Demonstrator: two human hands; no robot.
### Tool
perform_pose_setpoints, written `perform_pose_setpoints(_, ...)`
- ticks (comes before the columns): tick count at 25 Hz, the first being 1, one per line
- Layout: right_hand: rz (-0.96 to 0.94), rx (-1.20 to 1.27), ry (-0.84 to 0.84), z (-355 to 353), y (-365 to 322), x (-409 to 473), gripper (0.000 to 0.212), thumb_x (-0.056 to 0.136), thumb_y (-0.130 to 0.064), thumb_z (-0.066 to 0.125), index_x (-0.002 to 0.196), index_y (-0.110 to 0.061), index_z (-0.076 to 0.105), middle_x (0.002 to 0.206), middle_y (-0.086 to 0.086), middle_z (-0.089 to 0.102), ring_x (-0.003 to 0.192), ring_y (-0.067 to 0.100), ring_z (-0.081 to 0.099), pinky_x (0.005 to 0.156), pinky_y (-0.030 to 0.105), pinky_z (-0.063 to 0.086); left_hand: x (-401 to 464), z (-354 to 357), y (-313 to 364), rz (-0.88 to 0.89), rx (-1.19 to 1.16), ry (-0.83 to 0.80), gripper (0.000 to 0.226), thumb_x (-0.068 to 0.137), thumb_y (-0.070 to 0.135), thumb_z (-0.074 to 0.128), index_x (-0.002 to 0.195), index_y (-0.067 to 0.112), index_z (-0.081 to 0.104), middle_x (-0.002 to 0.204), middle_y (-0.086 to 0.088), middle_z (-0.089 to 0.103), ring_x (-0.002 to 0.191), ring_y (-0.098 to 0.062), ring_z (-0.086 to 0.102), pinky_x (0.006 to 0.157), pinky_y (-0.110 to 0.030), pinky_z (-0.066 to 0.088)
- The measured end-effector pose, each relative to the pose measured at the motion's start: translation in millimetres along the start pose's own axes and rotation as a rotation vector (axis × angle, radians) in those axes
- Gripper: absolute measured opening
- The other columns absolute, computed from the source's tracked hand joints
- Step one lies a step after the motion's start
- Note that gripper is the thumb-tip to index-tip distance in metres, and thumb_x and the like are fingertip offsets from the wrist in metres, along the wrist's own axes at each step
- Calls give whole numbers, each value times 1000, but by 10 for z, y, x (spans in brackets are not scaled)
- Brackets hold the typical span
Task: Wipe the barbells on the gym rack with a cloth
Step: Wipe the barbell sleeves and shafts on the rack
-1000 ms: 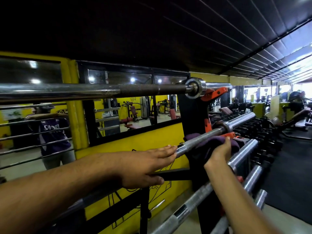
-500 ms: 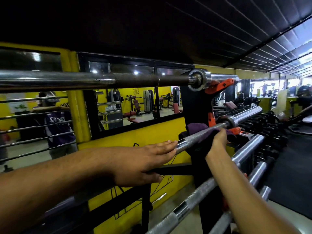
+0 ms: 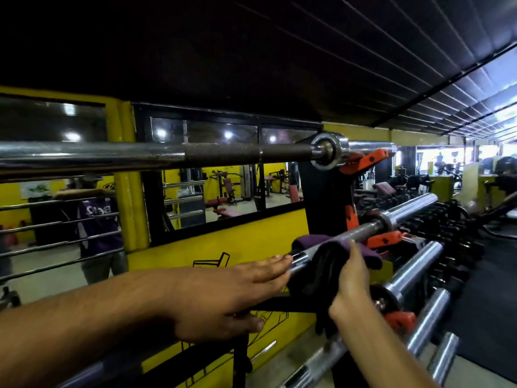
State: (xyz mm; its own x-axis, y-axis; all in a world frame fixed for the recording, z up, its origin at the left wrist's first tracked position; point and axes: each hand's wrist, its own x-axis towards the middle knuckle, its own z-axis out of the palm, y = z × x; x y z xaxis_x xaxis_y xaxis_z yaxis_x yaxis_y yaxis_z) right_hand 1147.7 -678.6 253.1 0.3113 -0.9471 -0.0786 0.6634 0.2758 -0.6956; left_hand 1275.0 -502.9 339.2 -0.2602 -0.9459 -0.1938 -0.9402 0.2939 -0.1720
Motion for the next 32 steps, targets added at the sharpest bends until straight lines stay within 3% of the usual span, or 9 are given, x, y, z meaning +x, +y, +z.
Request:
perform_pose_setpoints(2, -3, -95, -9, -113, 90, -63, 49, 94, -51, 60, 115, -8, 67, 100, 16, 73, 89, 32, 70, 81, 40, 56, -3, 7, -8, 6, 16, -2, 75, 107, 39, 38, 156, 33, -18, 156, 22, -36, 135, 16, -34, 110, -9, -19)
perform_pose_setpoints(11, -371, -405, -215, -433, -173, -770, 47, 83, -62, 51, 117, -30, 52, 104, 6, 59, 86, 15, 60, 70, 22, 52, -59, 3, 102, -72, 150, 17, 79, 107, 37, 41, 157, 25, -19, 159, 12, -35, 142, 5, -34, 124, -27, -8)
perform_pose_setpoints(13, -535, -609, -306, -345, -221, -708, 87, 72, -89, 47, 138, -34, 41, 121, 8, 55, 101, 19, 61, 84, 29, 56, -228, 26, 171, -136, 183, 0, 79, 106, 39, 40, 155, 30, -22, 156, 17, -39, 139, 7, -37, 122, -26, -10)
perform_pose_setpoints(15, -769, -794, -375, -188, -159, -565, 73, 79, -88, 39, 143, -55, 24, 148, -16, 37, 133, 23, 47, 112, 46, 40, -439, 87, 279, -205, 149, 27, 75, 107, 40, 35, 153, 35, -23, 153, 24, -40, 137, 9, -37, 119, -25, -16)
perform_pose_setpoints(17, -1075, -1069, -431, -72, 6, -333, 52, 94, -65, 41, 141, -43, 40, 147, -30, 38, 141, 16, 37, 121, 48, 20, -640, 181, 398, -291, 144, 47, 68, 108, 38, 26, 151, 38, -26, 149, 26, -43, 133, 13, -41, 113, -23, -27)
perform_pose_setpoints(19, -1334, -1362, -383, 68, 70, -153, 51, 93, -59, 40, 115, -20, 65, 113, -4, 68, 112, 25, 60, 107, 49, 37, -738, 262, 452, -360, 191, 62, 68, 107, 24, 21, 148, 39, -31, 145, 26, -47, 126, 15, -47, 105, -23, -34)
perform_pose_setpoints(21, -1289, -1612, -429, 221, -114, -79, 50, 87, -63, 35, 83, -24, 65, 80, 0, 67, 81, 25, 64, 77, 34, 40, -728, 308, 449, -377, 204, 78, 84, 101, 4, 27, 146, 41, -34, 141, 28, -50, 123, 16, -49, 103, -23, -34)
perform_pose_setpoints(24, -789, -1958, -587, 526, -438, -97, 49, 94, -66, 36, 80, -24, 58, 85, 0, 62, 79, 21, 59, 69, 33, 36, -717, 313, 393, -375, 212, 85, 92, 97, -3, 32, 145, 42, -33, 140, 29, -49, 119, 18, -49, 100, -16, -33)
perform_pose_setpoints(32, -1269, -1438, -547, -185, -22, 82, 47, 87, -47, 51, 122, -16, 57, 109, 5, 64, 108, 29, 57, 109, 45, 31, -870, 320, 214, -299, 157, 116, 71, 109, 26, 31, 150, 47, -23, 145, 34, -38, 121, 22, -39, 102, -8, -23)
